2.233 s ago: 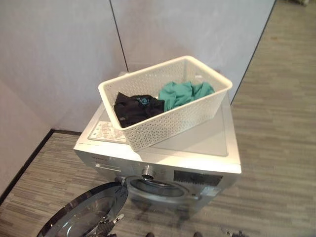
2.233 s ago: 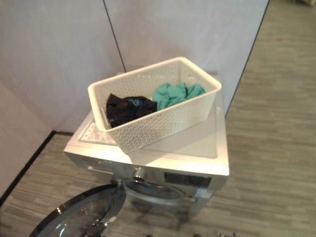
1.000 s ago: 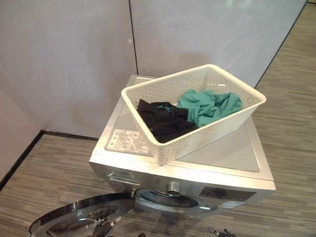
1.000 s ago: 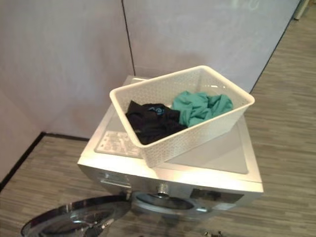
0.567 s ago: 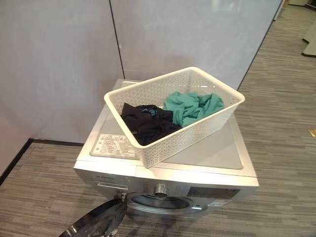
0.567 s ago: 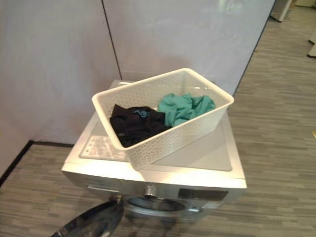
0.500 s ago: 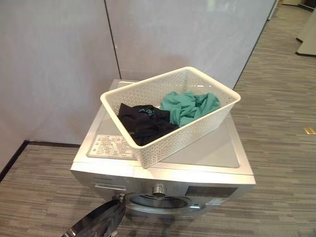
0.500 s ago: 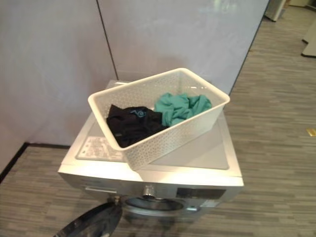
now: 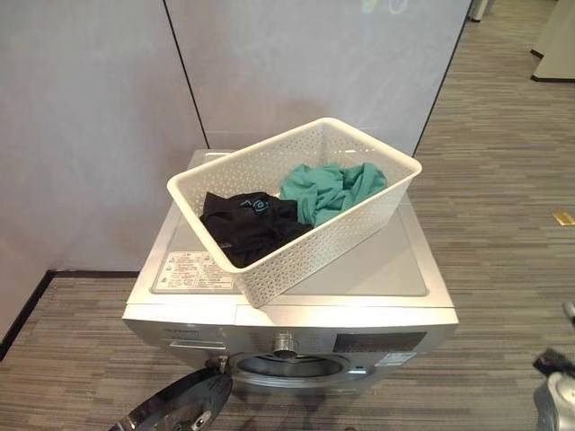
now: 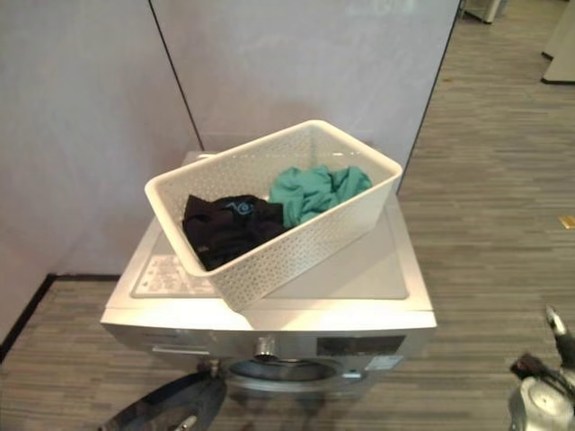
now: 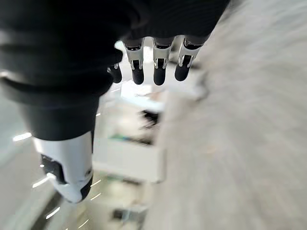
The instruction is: Grab the laundry basket,head to the washer,open it,put in the laundry and shut it.
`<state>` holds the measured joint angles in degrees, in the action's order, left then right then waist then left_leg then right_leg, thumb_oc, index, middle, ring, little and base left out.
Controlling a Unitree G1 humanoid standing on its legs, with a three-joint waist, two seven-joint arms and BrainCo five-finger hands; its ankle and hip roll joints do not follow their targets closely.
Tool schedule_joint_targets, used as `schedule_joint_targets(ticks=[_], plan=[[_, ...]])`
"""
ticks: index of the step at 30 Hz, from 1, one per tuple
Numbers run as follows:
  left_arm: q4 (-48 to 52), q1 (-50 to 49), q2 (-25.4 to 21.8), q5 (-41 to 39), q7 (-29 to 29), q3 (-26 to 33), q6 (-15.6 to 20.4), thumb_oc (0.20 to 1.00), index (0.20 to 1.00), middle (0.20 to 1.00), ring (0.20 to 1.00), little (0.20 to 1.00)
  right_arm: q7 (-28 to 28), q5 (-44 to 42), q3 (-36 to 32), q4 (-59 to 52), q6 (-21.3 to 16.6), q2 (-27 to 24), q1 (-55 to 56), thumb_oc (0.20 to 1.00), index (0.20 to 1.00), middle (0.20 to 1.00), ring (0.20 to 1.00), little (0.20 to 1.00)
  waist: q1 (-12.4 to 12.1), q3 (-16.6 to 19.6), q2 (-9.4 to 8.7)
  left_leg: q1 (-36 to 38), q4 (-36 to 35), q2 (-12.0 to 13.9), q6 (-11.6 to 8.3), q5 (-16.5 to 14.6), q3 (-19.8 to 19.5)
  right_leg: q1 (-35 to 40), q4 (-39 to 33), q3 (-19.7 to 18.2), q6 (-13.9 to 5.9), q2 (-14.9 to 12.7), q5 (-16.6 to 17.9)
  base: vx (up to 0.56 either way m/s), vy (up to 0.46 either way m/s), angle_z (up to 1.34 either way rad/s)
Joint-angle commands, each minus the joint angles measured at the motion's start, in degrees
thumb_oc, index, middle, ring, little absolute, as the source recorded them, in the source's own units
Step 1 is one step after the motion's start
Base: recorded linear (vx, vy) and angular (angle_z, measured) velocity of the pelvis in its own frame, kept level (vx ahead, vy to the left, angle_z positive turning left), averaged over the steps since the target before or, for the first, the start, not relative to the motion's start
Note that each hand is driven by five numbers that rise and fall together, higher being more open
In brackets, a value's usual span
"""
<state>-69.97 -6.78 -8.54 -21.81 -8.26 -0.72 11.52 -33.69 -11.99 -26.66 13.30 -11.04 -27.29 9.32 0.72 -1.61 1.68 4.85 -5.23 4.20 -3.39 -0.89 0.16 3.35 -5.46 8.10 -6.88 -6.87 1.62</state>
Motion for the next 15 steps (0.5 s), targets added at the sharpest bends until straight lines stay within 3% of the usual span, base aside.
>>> schedule_joint_targets(ticks=[1, 4, 8, 12, 15], plan=[[-3.5, 4.9, -3.2, 2.4, -1.0, 1.9, 1.1, 1.000, 1.000, 1.000, 1.000, 1.000, -0.4, 8.1, -1.7, -10.8, -2.9, -3.7, -4.1, 1.000, 1.000, 1.000, 1.000, 1.000, -1.2, 0.1, -3.73, -1.1, 0.2, 1.0, 0.46, -2.2, -3.3, 1.1, 0.8, -1.6, -2.76, -3.4, -1.0, 0.00, 0.000, 0.00], [-2.6, 5.0, -3.7, 2.8, -0.9, 1.6, 1.2, 1.000, 1.000, 1.000, 1.000, 1.000, 2.5, 11.0, 0.0, -20.3, -3.4, -7.0, -8.1, 1.000, 1.000, 1.000, 1.000, 1.000, -1.9, 0.1, -4.08, -1.1, 0.2, 0.9, 0.51, -2.1, -3.6, 1.3, 0.8, -1.4, -2.71, -3.4, -1.0, 0.00, 0.000, 0.00], [-1.7, 4.4, -4.9, 3.9, 0.0, 0.2, 0.8, 1.000, 1.000, 1.000, 1.000, 1.000, 9.8, 10.5, 8.0, -27.6, -2.7, -16.9, -20.4, 1.000, 1.000, 1.000, 1.000, 1.000, -3.8, 0.4, -5.23, -1.4, 0.2, 0.9, 0.35, -1.8, -4.1, 1.5, 1.0, -0.7, -2.69, -3.5, -0.9, -0.01, -0.003, 0.06], [-2.0, 4.2, -5.0, 3.9, 0.3, -0.4, 0.5, 1.000, 1.000, 1.000, 1.000, 1.000, 12.2, 10.6, 18.1, -23.4, -0.7, -22.7, -33.7, 1.000, 1.000, 1.000, 1.000, 1.000, -4.9, 0.4, -5.95, -1.4, 0.2, 0.8, 0.33, -1.7, -4.4, 1.6, 0.9, -0.4, -2.67, -3.5, -0.8, -0.01, -0.004, 0.04], [-2.1, 4.1, -5.5, 1.0, 0.6, -1.6, 0.5, 1.000, 1.000, 1.000, 1.000, 1.000, 17.4, 8.2, 35.3, -11.7, 3.5, -28.1, -56.3, 1.000, 1.000, 1.000, 1.000, 1.000, -6.4, 0.1, -7.60, -1.6, 0.2, 0.9, 0.17, -1.3, -4.7, 1.7, 1.1, -0.2, -2.41, -3.4, -0.8, -0.01, -0.002, -0.01]])
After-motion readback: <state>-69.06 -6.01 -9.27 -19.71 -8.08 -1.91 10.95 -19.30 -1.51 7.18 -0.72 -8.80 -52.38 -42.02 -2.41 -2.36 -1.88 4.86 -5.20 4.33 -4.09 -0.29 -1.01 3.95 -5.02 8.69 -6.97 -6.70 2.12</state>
